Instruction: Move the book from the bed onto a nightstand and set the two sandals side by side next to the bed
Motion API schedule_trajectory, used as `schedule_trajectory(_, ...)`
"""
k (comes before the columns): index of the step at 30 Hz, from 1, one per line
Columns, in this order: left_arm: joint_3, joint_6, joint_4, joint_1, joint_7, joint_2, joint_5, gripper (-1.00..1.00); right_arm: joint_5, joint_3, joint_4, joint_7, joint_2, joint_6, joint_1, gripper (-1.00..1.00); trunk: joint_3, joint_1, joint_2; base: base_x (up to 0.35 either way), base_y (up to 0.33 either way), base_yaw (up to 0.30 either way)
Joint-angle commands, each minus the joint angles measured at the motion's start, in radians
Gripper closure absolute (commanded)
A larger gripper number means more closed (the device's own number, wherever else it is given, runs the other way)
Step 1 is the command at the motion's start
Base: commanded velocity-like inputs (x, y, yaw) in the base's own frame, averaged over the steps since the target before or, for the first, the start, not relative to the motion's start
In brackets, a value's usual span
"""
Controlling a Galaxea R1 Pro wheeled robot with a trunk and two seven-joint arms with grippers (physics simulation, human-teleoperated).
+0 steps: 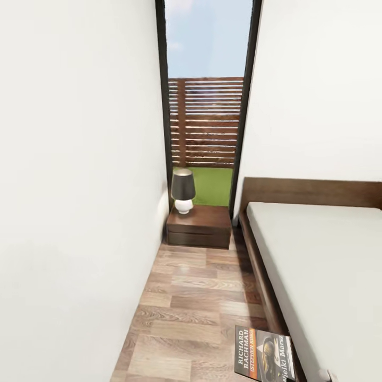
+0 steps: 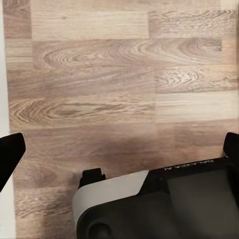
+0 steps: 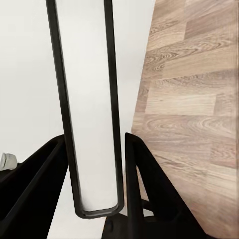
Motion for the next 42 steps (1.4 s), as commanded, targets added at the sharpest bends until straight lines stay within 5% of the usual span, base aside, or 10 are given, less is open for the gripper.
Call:
schedule_trajectory(1,0.008,-0.003,0.0,0.0,-0.002,0.0,-0.009,-1.0,-0.006,0.002,0.004,0.002,0.0,-0.005,-0.002,1.0,-0.002,0.001,-0.001,0.296,0.0,-0.235)
schedule_trajectory(16,0.009,-0.004,0.0,0.0,-0.002,0.0,-0.009,-1.0,-0.006,0.002,0.004,0.003,0.0,-0.006,-0.002,1.0,-0.002,0.001,-0.001,0.122,0.0,-0.212)
schedule_trajectory(42,0.008,-0.004,0.0,0.0,-0.002,0.0,-0.009,-1.0,-0.006,0.002,0.004,0.002,0.0,-0.006,-0.002,1.0,-0.002,0.001,-0.001,0.299,0.0,-0.004)
